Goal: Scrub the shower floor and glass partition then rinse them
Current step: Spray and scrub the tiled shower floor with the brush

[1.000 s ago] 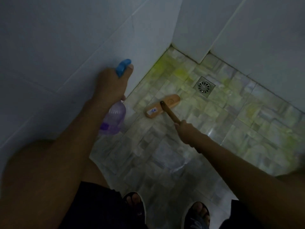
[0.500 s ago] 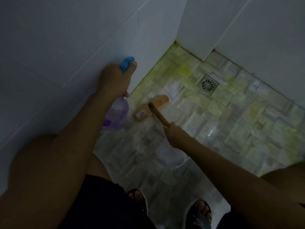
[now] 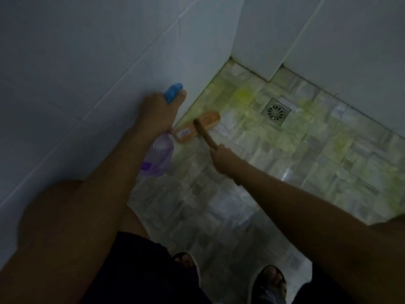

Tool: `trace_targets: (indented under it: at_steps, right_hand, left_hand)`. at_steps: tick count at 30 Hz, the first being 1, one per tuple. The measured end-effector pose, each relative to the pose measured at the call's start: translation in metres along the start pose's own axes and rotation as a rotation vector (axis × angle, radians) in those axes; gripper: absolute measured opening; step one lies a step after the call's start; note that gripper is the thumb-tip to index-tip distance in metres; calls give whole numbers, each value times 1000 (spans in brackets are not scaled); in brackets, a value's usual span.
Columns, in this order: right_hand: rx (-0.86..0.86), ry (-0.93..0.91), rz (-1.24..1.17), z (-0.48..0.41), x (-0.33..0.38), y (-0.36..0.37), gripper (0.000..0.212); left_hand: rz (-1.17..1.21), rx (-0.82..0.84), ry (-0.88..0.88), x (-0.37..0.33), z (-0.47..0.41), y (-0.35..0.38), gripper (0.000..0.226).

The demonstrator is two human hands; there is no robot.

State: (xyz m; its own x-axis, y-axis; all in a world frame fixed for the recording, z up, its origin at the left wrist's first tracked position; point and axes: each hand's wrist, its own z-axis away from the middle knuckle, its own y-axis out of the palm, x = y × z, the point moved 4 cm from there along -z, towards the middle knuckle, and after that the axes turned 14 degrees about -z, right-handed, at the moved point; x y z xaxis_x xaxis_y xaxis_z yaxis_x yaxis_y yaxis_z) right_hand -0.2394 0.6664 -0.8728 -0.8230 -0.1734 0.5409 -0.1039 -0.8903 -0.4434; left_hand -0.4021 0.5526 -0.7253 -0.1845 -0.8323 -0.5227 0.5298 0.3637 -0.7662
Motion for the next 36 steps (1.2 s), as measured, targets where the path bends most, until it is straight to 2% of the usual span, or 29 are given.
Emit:
trace_targets:
  at_steps: [3,5,8,13,17,20,26,28,31,34,36]
  right_hand:
    - [85,-20,203,19,-51,1,49]
    - [56,3,171,19,-61,-24,52]
    - [-17,38,99,12,-40,-45,49]
    - [-41,68,3,4,-13,-35,43]
    - [34,108,59,35,-44,-37,49]
    - [-45,130,45,20,-57,-67,51]
    - [-182,236,-227,-68,19,-132,35]
    - [-154,270,-247,-87,41,-130,27]
    - [-102,259,-196,-83,47,-102,28]
    - [-63,110,11,-45,6,-66,41]
    - [-22,88,67,-13,-30,-55,47]
  left_hand:
    - [38,14,-30,0,0,3,71]
    - [49,4,-50,-1,3,5,72]
    - [83,2,-23,-4,8,8,73]
    - [23,19,44,-10,14,12,70]
    - [131,-34,1,-8,7,1,66]
    - [91,-96,21,-6,5,-7,72]
    - [9,-151,41,-3,3,-9,69]
    - [15,-160,40,0,3,-9,68]
    - [35,-162,42,0,2,-12,70]
    - [14,-170,47,2,-1,-15,72]
    - [11,-172,47,3,-3,-17,72]
